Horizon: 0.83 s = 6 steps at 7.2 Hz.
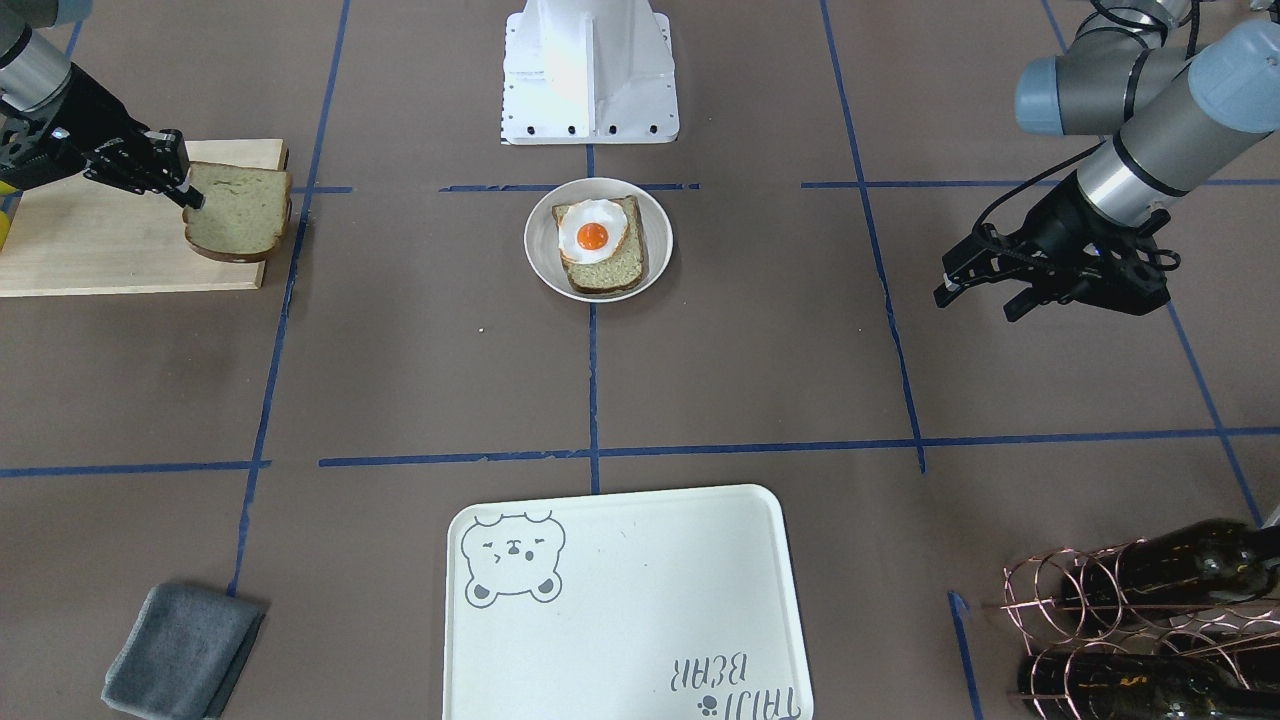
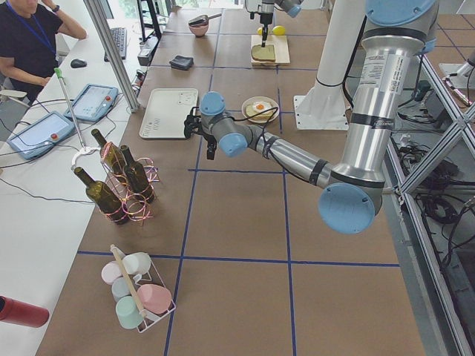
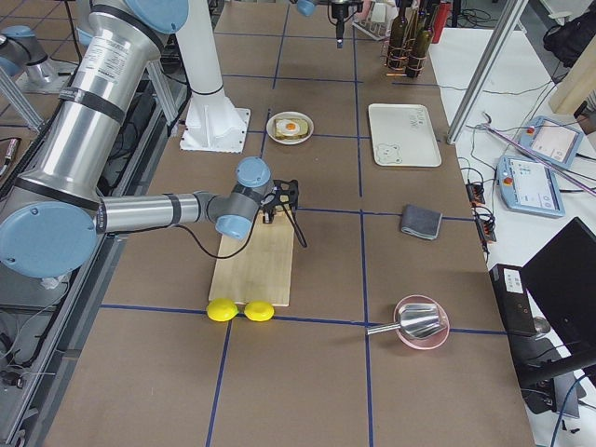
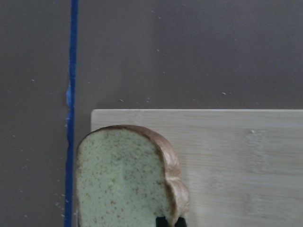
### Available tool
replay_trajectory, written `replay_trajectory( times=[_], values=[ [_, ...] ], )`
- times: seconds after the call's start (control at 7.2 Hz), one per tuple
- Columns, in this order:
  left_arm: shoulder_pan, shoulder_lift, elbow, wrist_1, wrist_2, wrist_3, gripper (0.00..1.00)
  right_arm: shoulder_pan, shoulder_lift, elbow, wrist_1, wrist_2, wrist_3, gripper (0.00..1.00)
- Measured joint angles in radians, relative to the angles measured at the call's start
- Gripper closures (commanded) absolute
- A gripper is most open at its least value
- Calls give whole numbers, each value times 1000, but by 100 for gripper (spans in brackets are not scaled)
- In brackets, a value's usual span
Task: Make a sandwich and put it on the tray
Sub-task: 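Lift the bread slice with the right gripper and carry it over the plate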
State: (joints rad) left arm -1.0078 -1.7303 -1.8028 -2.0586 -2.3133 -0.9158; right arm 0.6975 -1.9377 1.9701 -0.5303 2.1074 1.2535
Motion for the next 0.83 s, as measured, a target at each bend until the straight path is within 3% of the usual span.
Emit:
replay_trajectory(
  times=[0.56,0.83],
  values=[
    [0,-1,13,-4,-1,0,0,-45,362,-21,-71,-10,272,100],
    [1,-1,40,-41,-2,-3,0,-155,573,-34,-293,-96,297,100]
  ],
)
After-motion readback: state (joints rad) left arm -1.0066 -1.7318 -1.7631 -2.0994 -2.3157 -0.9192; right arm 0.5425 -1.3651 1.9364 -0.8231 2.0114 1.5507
